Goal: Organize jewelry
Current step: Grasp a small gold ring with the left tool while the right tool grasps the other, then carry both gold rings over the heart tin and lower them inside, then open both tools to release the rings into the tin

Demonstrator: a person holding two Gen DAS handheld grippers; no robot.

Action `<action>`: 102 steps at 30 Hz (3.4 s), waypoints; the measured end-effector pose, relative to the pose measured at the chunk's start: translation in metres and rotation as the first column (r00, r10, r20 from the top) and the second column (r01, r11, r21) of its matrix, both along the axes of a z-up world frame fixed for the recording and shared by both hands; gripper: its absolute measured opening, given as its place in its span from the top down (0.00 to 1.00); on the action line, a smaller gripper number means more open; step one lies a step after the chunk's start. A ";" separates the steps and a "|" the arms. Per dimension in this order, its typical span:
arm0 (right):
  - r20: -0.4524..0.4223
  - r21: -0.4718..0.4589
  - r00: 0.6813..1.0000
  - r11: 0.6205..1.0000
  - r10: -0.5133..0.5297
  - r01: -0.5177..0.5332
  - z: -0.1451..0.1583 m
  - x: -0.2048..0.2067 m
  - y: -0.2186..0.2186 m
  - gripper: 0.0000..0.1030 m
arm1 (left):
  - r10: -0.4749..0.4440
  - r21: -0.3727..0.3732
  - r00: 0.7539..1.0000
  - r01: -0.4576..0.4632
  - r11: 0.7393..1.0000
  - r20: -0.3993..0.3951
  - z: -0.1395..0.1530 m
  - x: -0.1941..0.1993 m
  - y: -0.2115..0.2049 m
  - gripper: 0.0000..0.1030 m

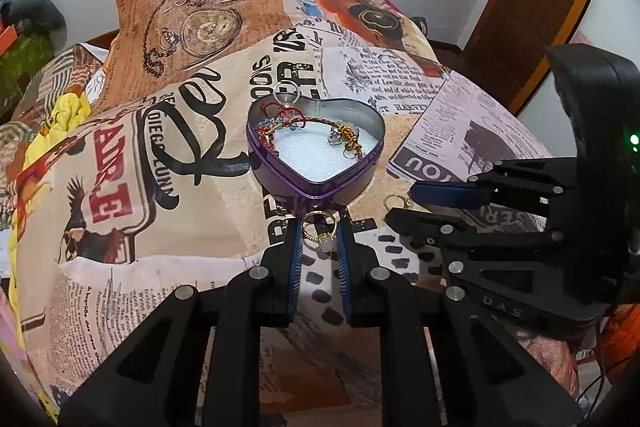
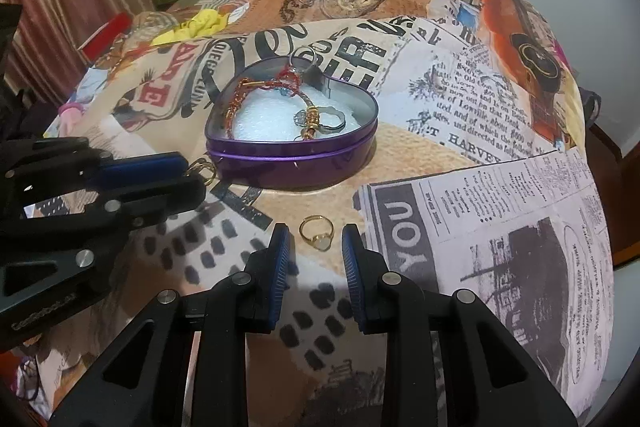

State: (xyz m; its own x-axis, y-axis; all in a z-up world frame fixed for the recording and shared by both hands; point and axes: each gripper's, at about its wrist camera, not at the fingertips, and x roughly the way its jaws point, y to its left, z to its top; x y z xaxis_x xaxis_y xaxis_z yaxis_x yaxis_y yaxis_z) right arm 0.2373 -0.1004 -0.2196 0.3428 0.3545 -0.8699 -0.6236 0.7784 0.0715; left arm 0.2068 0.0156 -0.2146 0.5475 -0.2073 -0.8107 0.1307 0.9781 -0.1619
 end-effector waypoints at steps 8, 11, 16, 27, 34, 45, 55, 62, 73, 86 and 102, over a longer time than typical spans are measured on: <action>0.002 0.009 1.000 1.000 0.010 -0.010 -0.001 0.001 0.002 0.84 | 0.011 -0.003 1.000 -0.011 1.000 0.006 0.001 0.000 0.002 0.84; 0.008 0.014 1.000 1.000 0.005 -0.005 0.001 0.000 0.001 0.84 | 0.013 0.001 1.000 -0.013 1.000 0.016 0.006 -0.002 0.002 0.84; 0.030 0.042 0.999 0.999 -0.022 0.020 0.012 -0.003 -0.006 0.84 | 0.020 0.004 0.999 -0.020 1.000 0.040 0.017 -0.006 0.004 0.84; 0.133 0.103 0.989 0.993 -0.067 0.054 0.052 -0.010 -0.011 0.84 | 0.037 0.013 0.993 -0.039 0.999 0.116 0.048 -0.010 0.011 0.84; 0.176 0.142 0.981 0.988 -0.084 0.059 0.069 -0.008 -0.007 0.84 | 0.044 0.004 0.987 -0.045 0.999 0.158 0.062 -0.008 0.017 0.84; 0.184 0.157 0.981 0.987 -0.065 0.036 0.068 0.001 0.009 0.84 | 0.050 -0.011 0.983 -0.049 0.999 0.175 0.065 0.011 0.025 0.84; 0.133 0.114 0.990 0.993 -0.040 0.025 0.042 0.017 0.026 0.84 | 0.043 -0.037 0.994 -0.039 0.999 0.104 0.036 0.041 0.034 0.84; 0.107 0.086 0.994 0.996 0.004 -0.013 0.029 0.022 0.036 0.84 | 0.022 -0.080 0.998 -0.017 0.997 0.067 0.022 0.057 0.034 0.84; 0.111 0.057 0.993 0.997 0.041 -0.048 0.022 0.023 0.042 0.84 | -0.017 -0.087 0.999 0.021 0.996 0.049 0.015 0.061 0.027 0.85; 0.128 0.027 0.991 0.999 0.034 -0.038 0.032 0.017 0.041 0.83 | 0.024 -0.060 0.993 -0.017 0.998 0.112 0.043 0.044 0.035 0.84; 0.364 0.195 0.926 0.980 -0.098 0.027 0.148 -0.040 -0.006 0.83 | 0.088 0.019 0.920 -0.102 0.995 0.382 0.151 -0.033 0.024 0.84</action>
State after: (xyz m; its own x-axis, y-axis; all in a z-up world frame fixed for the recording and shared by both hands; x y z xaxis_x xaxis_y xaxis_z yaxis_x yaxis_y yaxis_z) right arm 0.1973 -0.1068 -0.0717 0.6543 0.4627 -0.5982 -0.5832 0.8122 -0.0097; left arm 0.1733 0.0392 -0.0635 0.8314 -0.1128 -0.5442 0.0813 0.9933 -0.0817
